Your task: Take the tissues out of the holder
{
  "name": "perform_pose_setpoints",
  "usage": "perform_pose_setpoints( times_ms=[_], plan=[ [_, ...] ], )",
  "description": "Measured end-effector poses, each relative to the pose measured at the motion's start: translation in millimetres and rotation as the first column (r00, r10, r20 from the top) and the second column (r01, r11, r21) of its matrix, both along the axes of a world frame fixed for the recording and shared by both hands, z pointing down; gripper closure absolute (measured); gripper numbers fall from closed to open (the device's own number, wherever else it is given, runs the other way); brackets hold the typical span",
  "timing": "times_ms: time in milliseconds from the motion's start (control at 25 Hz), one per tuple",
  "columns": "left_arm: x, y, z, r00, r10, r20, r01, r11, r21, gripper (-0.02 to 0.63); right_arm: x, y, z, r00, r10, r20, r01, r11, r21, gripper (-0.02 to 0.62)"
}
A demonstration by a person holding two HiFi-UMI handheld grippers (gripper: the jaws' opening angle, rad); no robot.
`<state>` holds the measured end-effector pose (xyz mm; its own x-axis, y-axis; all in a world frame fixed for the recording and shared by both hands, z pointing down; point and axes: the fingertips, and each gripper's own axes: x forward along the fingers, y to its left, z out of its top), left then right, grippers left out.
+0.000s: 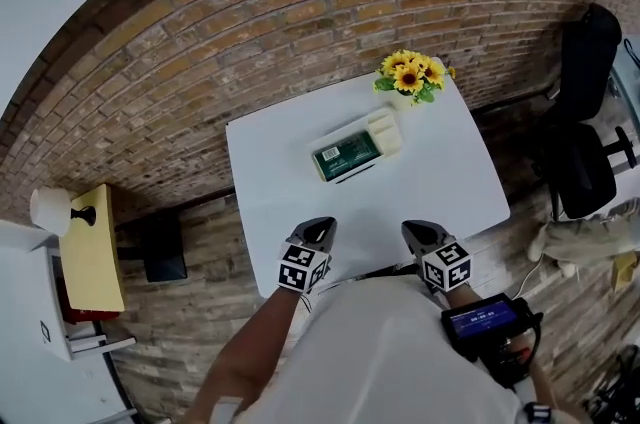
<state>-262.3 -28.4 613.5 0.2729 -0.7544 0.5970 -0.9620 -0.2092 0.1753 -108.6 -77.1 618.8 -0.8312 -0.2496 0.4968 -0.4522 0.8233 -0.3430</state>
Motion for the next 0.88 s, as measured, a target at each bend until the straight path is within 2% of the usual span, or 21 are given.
perform_pose_setpoints(
  times_ms=[200,440,720,880],
  plan=[
    [-11.8,-21.8,-3.2,0.998,0.001,0.063,0.000,1.000,-0.019,0.598,-5.8,-16.5,-0.5,1.000,-0.002,0.027,0.002,1.000,-0.012,0.589],
    [-26.8,-57.9,-10.8,0.984,0.062,0.166,-0.054,0.997,-0.053,0.597,-7.9,-30.7,2.9,0.998,-0.027,0.051,0.028,0.999,-0.026,0.589],
    [-37.5,-113.0,-12.1,0.958,0.164,0.234,-0.134,0.981,-0.138,0.594,10.1,-40.0,10.8,0.997,0.022,0.077,-0.018,0.998,-0.064,0.589],
    [-32.3,-145.2,-5.6,0.936,0.249,0.251,-0.205,0.960,-0.189,0.515,29.1,-43.6,15.5,0.996,0.066,0.066,-0.061,0.995,-0.080,0.589]
  ],
)
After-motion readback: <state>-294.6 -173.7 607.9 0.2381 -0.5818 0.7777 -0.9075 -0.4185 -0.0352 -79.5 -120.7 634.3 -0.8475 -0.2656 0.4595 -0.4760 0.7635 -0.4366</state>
